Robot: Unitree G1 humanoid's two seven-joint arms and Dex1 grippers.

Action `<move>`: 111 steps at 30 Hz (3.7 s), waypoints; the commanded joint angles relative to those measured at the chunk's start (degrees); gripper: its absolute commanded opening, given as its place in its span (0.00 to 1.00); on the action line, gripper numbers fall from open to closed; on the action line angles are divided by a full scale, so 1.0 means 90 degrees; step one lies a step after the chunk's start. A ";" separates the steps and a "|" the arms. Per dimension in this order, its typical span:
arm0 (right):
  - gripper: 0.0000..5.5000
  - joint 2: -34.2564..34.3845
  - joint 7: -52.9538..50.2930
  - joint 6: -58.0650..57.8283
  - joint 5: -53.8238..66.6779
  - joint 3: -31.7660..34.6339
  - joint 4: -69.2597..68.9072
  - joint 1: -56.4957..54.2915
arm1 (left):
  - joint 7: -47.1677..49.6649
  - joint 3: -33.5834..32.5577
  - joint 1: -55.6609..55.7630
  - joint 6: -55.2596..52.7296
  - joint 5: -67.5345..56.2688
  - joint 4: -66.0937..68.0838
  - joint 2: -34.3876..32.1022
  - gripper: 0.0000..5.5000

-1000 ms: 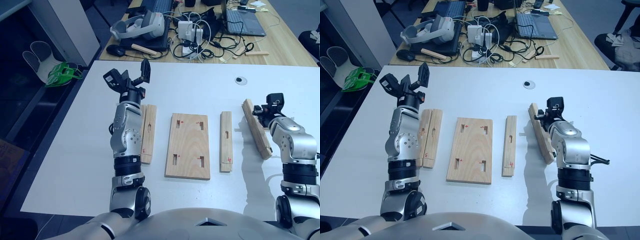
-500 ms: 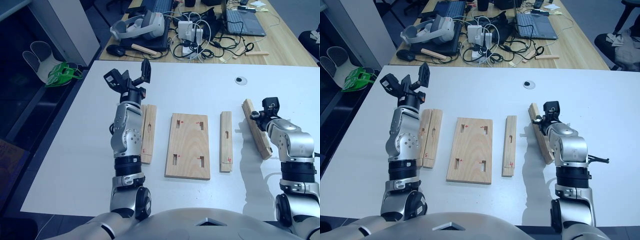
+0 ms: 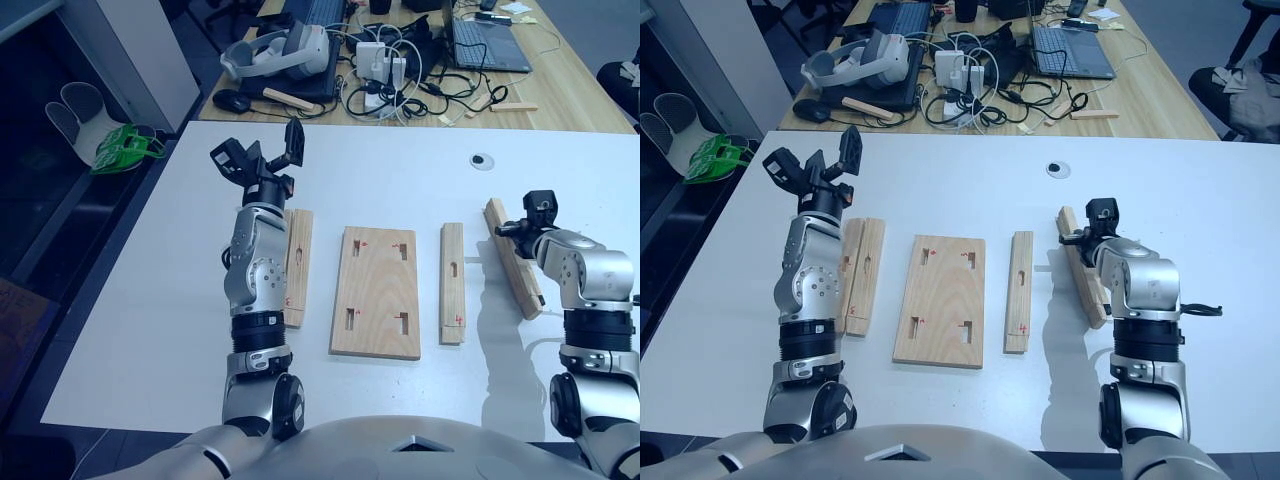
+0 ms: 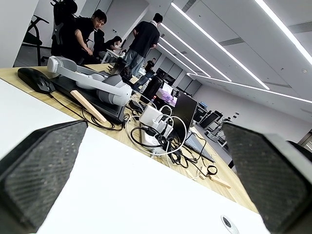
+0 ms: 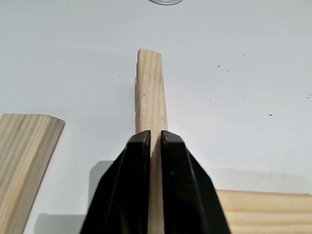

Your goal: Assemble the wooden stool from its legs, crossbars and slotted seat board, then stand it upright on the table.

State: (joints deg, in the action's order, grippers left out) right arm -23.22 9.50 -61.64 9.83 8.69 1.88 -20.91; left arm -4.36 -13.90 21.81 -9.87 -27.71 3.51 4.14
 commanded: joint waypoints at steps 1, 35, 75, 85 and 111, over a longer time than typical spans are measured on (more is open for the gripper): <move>0.00 -0.0003 0.0027 -0.0213 -0.0018 -0.0036 0.0034 0.0032 | 0.0033 0.0041 0.0041 -0.0064 0.0000 -0.0036 -0.0005 0.93; 0.20 0.0222 -0.0070 0.0028 -0.0174 0.0047 0.0614 -0.0307 | 0.0030 0.0068 0.0020 -0.0073 -0.0027 -0.0041 0.0050 0.93; 0.19 0.0300 0.0423 0.7749 -0.4287 -0.3887 0.1873 -0.1864 | 0.2796 0.0328 0.2590 -0.1916 -0.3463 0.0142 0.1723 0.93; 0.19 0.0811 0.0320 0.7823 -0.4479 -0.3982 0.2097 -0.1967 | 0.3200 0.0467 0.2739 -0.1274 -0.3848 0.0266 0.1719 0.82; 0.19 0.0920 0.0345 0.7945 -0.4599 -0.3969 0.2124 -0.1830 | 0.3485 0.0786 0.2599 -0.0568 -0.4024 0.0250 0.1612 0.24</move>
State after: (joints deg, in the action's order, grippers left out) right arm -14.85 11.04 8.64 -31.34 -26.86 21.14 -36.38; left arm 26.20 -7.28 32.17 -16.36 -63.64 6.64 8.93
